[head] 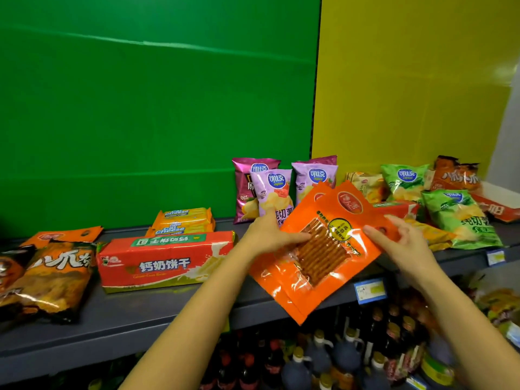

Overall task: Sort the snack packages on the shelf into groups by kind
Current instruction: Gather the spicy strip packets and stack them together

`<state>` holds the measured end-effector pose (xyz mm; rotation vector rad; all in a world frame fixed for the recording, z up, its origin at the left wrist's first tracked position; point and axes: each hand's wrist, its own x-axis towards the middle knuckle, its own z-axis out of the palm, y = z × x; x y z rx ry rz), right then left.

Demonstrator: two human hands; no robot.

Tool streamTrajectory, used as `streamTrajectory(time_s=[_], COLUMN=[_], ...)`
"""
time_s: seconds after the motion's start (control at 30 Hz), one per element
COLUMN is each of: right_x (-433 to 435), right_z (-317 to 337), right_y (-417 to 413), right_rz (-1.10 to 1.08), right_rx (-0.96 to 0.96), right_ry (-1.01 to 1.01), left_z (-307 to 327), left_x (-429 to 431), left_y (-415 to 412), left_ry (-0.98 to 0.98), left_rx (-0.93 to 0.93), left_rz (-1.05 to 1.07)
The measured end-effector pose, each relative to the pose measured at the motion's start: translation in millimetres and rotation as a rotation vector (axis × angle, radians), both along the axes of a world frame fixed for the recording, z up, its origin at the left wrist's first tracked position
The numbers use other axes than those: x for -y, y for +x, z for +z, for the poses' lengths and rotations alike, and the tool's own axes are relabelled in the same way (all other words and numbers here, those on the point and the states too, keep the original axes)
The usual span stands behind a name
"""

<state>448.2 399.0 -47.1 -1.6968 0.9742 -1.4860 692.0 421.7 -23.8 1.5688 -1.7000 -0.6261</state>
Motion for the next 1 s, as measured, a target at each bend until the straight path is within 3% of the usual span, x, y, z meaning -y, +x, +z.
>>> streamTrajectory(time_s=[0.07, 0.17, 0.3, 0.47, 0.7, 1.0], right_x=[-4, -4, -3, -13, -18, -24], right_z=[15, 37, 59, 59, 67, 102], right_y=[-2, -3, 18, 91, 226, 396], right_rz=[0.037, 0.065, 0.168, 0.440, 0.512, 0.424], right_rx=[-0.020, 0.018, 0.309, 0.123, -0.034, 0.065], right_ry=[-0.047, -0.059, -0.007, 0.098, 0.038, 0.097], left_z=[12, 19, 29, 55, 68, 92], left_x=[-1, -6, -11, -44, -110, -165], left_y=[-2, -5, 0, 31, 137, 317], left_ry=[0.208, 0.192, 0.036, -0.136, -0.189, -0.209], left_rx=[-0.090, -0.242, -0.432, -0.598, -0.672, -0.651], left_rz=[-0.189, -0.315, -0.183, 0.055, 0.357, 0.652])
